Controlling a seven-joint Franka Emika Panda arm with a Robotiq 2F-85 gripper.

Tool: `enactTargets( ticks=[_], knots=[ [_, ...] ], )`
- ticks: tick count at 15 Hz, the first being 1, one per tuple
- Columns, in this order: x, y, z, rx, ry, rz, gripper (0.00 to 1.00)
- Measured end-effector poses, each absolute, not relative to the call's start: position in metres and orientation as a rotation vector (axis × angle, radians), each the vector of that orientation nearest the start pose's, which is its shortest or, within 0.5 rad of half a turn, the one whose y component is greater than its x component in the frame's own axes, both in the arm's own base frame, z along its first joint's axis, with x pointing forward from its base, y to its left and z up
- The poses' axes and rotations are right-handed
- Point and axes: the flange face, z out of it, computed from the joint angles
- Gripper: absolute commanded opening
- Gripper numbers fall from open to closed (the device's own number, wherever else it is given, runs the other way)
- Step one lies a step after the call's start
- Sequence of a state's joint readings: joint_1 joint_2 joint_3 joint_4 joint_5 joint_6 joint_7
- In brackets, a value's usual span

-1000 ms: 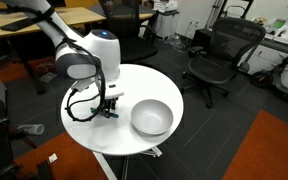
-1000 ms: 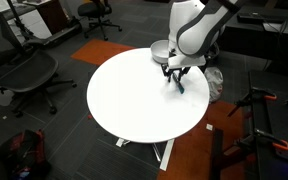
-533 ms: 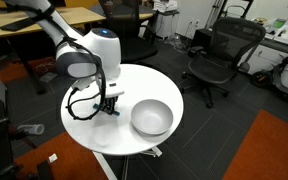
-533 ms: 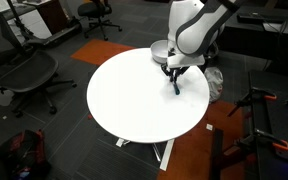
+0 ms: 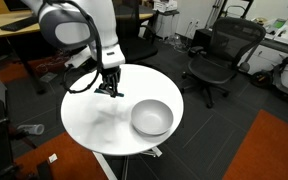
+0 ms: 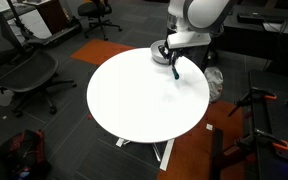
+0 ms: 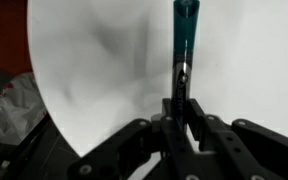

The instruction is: Put the marker in the bowl

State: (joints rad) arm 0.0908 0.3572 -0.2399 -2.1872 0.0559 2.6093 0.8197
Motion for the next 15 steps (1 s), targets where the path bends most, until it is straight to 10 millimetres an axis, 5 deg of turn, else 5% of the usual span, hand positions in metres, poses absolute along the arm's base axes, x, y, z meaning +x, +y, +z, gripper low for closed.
enactTargets(
  ticks=[4,7,11,15],
  knots=[
    [0.56,-0.116,0.304,-2.752,1.603,-0.319,0.05],
    [0.561,-0.141,0.337,-2.706,1.658,-0.409,0.05],
    [0.569,-0.166,0.349,-2.666,1.711,-0.45,0.05],
    [0.586,-0.18,0.336,-2.639,1.767,-0.417,0.05]
  ],
)
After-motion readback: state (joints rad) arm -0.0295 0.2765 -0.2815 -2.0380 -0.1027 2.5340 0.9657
